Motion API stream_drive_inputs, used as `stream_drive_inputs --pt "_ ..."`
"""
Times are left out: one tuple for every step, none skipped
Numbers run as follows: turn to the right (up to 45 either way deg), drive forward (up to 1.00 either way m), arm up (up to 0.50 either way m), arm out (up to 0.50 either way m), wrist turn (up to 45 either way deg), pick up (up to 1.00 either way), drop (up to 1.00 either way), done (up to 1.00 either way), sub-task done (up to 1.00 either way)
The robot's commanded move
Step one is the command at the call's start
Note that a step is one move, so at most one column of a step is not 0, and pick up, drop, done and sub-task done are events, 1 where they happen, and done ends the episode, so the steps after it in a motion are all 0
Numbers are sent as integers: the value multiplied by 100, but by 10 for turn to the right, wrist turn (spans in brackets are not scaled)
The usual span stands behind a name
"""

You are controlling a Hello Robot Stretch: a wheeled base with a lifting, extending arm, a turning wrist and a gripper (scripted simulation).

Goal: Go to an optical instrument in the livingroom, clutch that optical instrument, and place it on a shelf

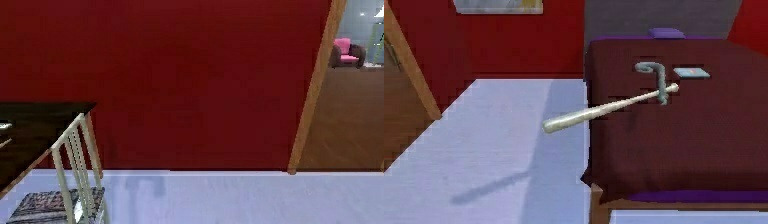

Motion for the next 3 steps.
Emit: stream_drive_inputs --pt "30 0 0 0 0 0 0 0 0" --pt "150 0 0 0 0 0 0 0 0" --pt "0 25 0 0 0 0 0 0 0"
